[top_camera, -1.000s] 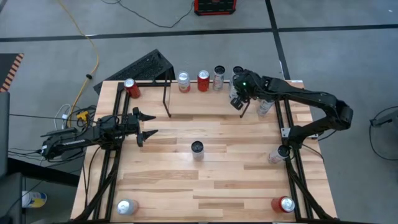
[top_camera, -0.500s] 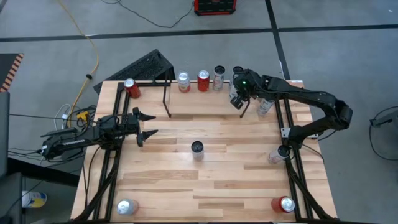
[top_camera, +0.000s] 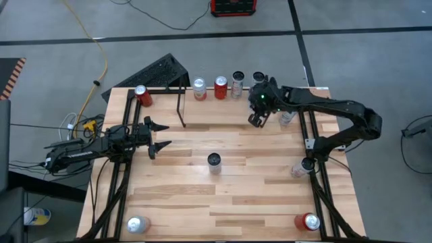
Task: Place canned beverage on shelf
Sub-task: Put the left white pink soda can on the shelf aligned with the other white pink soda can
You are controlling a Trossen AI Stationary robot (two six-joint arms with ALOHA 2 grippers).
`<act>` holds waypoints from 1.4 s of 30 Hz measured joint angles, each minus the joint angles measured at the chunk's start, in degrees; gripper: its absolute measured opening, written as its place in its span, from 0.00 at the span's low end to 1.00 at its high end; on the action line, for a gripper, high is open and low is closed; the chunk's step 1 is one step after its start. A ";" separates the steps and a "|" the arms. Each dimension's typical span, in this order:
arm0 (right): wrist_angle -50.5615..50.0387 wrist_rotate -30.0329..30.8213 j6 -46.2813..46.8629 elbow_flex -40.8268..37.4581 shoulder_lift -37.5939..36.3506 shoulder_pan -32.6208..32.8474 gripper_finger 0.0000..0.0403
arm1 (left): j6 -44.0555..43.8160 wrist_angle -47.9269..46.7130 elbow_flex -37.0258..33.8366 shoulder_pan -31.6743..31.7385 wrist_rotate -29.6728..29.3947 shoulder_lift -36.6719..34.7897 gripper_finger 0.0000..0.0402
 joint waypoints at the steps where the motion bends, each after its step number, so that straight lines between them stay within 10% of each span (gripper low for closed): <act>1: -0.73 0.09 0.41 0.81 0.00 1.37 0.06 | 0.00 -0.02 -0.02 0.00 0.00 -0.01 0.80; 28: -9.37 6.40 25.21 7.35 -0.77 37.38 0.06 | 0.00 0.00 -0.02 0.01 0.00 -0.02 0.80; 36: -33.55 20.92 52.28 7.31 -0.69 37.07 0.08 | 0.00 0.00 -0.02 0.00 0.00 0.00 0.80; 42: -21.66 16.75 41.43 7.31 -0.55 35.01 0.05 | 0.00 0.00 -0.02 0.00 0.00 -0.02 0.80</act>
